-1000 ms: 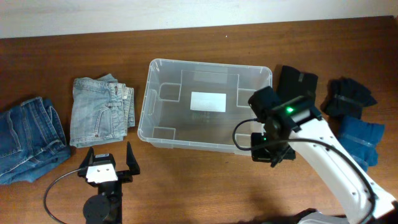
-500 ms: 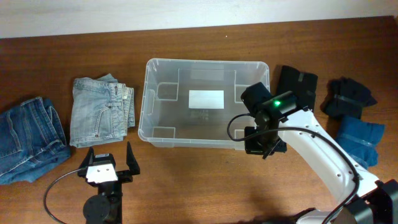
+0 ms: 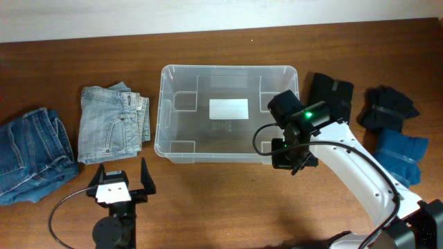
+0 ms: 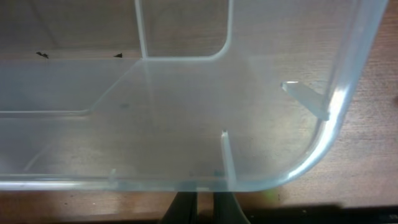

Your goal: Pack container

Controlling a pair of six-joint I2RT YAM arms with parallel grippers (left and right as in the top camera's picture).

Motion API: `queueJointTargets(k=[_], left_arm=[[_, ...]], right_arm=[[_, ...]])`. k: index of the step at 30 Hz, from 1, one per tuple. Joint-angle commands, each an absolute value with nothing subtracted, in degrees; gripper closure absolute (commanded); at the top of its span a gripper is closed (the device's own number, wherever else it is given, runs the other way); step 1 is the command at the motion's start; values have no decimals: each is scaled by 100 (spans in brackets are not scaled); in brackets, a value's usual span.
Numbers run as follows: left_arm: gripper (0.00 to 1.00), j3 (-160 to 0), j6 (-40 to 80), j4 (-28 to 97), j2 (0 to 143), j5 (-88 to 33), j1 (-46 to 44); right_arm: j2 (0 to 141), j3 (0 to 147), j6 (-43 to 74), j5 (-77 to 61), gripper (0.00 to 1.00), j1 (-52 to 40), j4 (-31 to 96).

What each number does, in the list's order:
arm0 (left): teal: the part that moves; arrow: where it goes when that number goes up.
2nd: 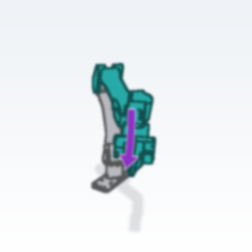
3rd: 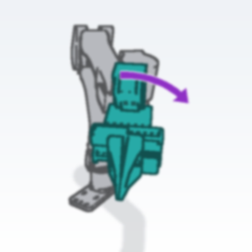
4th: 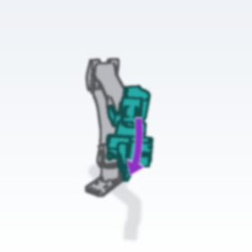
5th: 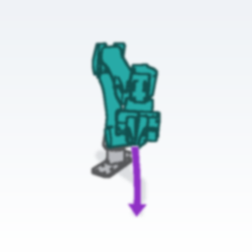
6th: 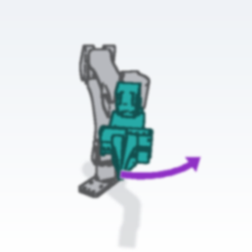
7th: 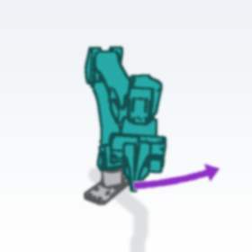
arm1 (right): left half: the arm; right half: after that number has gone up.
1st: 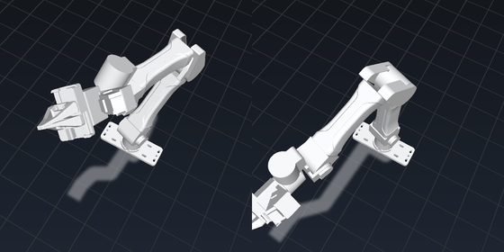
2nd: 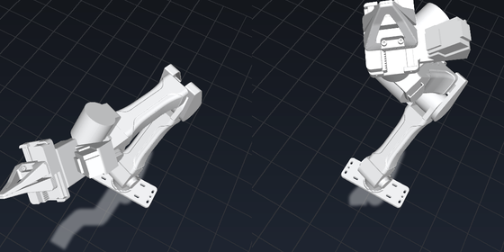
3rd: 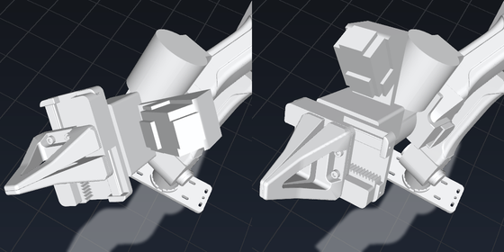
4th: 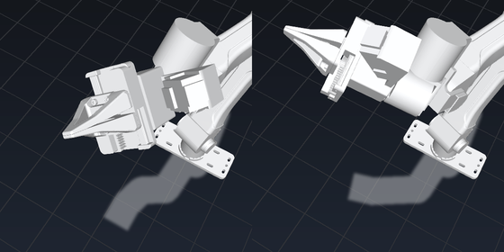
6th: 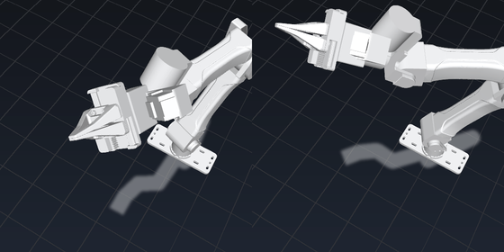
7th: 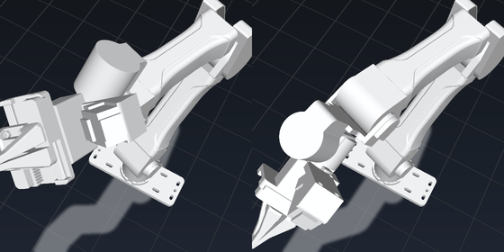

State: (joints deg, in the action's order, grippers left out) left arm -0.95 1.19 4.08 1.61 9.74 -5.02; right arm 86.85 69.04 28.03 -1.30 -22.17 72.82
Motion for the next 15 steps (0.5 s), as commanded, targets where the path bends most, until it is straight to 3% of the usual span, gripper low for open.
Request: queueJointTargets(k=[1,10,15], left_arm=[[1,-56,174,386,165,1033,-473],[1,-56,174,386,165,1035,-473],[0,-56,174,386,165,1033,-473]], right_arm=[[8739,6877,2633,-16,96,-2265,7218],[8374,7699,2121,-480,96,-1916,8125],[7741,8318,2123,-14,96,-1013,8600]])
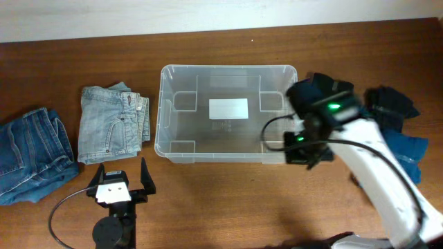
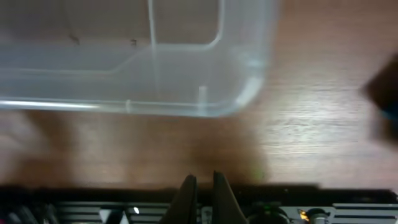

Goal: Pack container
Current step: 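Lower the right gripper onto the folded blue knit garment and grasp it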

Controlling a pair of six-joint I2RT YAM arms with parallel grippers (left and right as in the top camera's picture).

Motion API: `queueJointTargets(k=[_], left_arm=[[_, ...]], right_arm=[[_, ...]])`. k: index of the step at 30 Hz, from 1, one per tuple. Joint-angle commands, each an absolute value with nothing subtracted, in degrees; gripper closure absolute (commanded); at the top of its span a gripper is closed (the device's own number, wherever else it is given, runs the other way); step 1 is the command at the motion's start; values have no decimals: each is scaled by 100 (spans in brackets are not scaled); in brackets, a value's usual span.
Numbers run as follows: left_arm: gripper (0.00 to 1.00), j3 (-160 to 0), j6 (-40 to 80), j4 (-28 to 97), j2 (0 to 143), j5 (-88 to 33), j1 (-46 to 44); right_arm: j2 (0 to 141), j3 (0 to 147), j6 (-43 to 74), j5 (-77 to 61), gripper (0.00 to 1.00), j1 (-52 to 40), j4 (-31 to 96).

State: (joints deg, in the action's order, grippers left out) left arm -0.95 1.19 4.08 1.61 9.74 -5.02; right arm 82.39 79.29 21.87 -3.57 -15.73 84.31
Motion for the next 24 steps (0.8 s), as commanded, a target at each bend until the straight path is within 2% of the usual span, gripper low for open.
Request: queueJointTargets(k=[1,2,5,13,16,19,22,24], left_arm=[[1,-56,174,386,165,1033,-473],[1,-56,174,386,165,1033,-473],[1,-56,174,386,165,1035,-473],[0,-56,174,386,165,1035,-473],[1,-56,174,386,165,1033,-473],[1,-56,174,386,165,1033,-473],[1,-56,174,386,165,1035,-473],[1,-56,174,386,165,1033,-473]], right_arm=[[7620,8388,2121,93,96,-711,8685],[7553,8409,2121,165,96,-519,8724],[7231,8423,2062,576,96,1002,8807],[7338,8423,1918,196,95,3959,8475],[7435,8423,2353,150,94,4748,8307],[7544,8418,2556,154,94,5109,8202],[7703,8418,2714,154,87,5358,7931],[7835,8418,2711,169,70,5478,7634]])
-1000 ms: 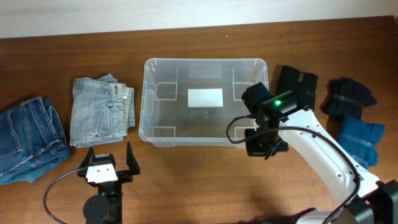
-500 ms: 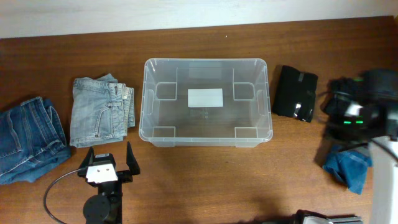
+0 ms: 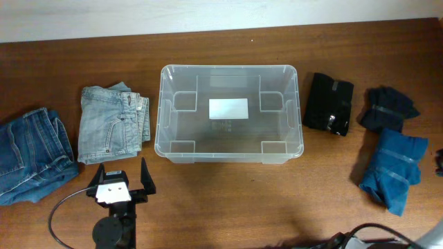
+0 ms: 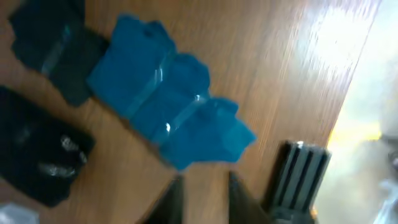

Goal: Pack container
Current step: 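Lower the right gripper onto the folded blue knit garment and grasp it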

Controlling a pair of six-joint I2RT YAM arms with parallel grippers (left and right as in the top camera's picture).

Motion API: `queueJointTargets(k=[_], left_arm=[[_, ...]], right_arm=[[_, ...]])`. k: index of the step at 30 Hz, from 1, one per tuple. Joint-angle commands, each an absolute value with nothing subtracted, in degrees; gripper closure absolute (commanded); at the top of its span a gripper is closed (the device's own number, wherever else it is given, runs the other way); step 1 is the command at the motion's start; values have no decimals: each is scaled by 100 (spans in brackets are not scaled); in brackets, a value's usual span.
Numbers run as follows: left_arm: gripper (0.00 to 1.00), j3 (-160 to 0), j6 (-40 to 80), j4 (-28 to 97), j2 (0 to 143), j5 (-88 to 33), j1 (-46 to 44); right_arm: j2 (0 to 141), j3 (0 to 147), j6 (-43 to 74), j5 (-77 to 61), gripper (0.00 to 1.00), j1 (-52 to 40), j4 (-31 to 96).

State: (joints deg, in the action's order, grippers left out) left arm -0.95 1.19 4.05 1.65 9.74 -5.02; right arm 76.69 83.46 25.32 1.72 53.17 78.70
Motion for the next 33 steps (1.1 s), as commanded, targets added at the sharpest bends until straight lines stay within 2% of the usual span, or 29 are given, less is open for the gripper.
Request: queueJointTargets(k=[1,2,3,5,13,19,27,33], left_arm=[[1,-56,174,386,165,1035,-473],[1,-56,174,386,165,1035,-473],[1,-56,174,386,165,1035,-473],[1,-56,174,386,165,1035,-473],[1,-56,174,386,165,1035,-473],[1,-56,174,386,165,1033,-473],[1,-56,174,386,165,1033,-473],[1,-56,174,386,165,1035,-473]], right_arm=[[7902,8418,2711,207,59,5498,7546],[7988,8418,2707,239,46,5522,7459],[8051,8418,2707,285,25,5527,7415],[8329,8418,2709,545,2,5527,7288],[9644,8418,2359,471,2,5527,7185],[10637,8416,690,-1378,1,5516,7150],[10925,7859,622,-1466,2,5513,6934],[10925,7476,617,-2152,2,5398,6917]])
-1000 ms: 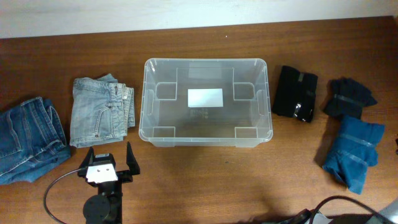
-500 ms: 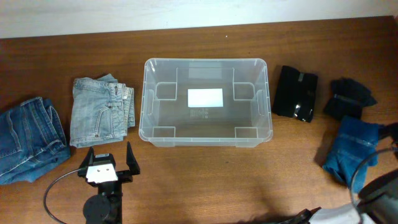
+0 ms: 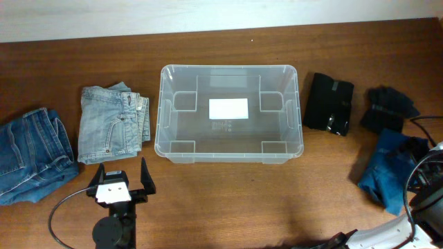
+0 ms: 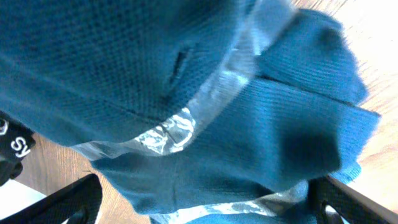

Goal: Pack container
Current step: 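Lower the right gripper onto the folded blue knit garment and grasp it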

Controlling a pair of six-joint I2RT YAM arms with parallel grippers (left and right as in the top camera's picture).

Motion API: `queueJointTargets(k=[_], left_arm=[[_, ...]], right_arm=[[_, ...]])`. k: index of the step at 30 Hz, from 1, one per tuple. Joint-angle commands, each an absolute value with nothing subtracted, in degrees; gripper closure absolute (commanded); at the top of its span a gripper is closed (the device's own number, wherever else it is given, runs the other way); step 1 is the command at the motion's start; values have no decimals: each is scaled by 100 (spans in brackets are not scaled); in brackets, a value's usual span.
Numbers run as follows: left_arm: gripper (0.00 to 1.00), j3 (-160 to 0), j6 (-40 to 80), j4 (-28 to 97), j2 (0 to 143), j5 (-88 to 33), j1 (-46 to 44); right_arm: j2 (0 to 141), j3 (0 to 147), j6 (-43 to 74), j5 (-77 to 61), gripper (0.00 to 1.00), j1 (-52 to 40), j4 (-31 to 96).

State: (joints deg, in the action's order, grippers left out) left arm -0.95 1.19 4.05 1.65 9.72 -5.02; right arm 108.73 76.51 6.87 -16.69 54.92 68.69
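The clear plastic container stands empty at the table's middle. To its right lie a black folded garment, a dark navy bundle and a taped blue garment. In the right wrist view the blue garment fills the frame. My right gripper is open wide, one finger on each side of the cloth. The right arm shows at the overhead view's right edge. My left gripper rests open near the front edge, holding nothing.
Folded light jeans lie just left of the container, and darker jeans sit at the far left edge. A cable loops beside the left arm's base.
My right gripper was above the blue garment with its fingers close together. Now it is down against the cloth with its fingers spread wide around it. The arm shows at the overhead view's right edge.
My right gripper was at the container's front right corner with its fingers nearly together. Then it was to the right of that corner, over bare table. Then it looked down on the blue garment, and now it straddles that garment, open. The left arm stayed still.
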Motion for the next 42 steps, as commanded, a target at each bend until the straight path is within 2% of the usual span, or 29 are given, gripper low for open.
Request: queueJointTargets(k=[1,6,11,23,28,37,42], left_arm=[[1,-56,174,386,165,1035,-473],[1,-56,174,386,165,1033,-473],[1,-56,174,386,165,1033,-473],[1,-56,174,386,165,1035,-473],[1,-56,174,386,165,1035,-473],[0,-56,174,386,165,1033,-473],[1,-56,174,386,165,1033,-473]], right_arm=[[10925,7437,615,-2298,2,5334,6958],[10925,7413,316,-2698,2,4930,7140],[10916,7415,274,-2449,2,4646,7185],[9539,7426,864,-1330,1,4936,6930],[9491,7328,965,-1326,1,5249,6744],[9520,6145,998,-1603,0,5290,5269],[9520,5671,1256,-1660,5,5280,4464]])
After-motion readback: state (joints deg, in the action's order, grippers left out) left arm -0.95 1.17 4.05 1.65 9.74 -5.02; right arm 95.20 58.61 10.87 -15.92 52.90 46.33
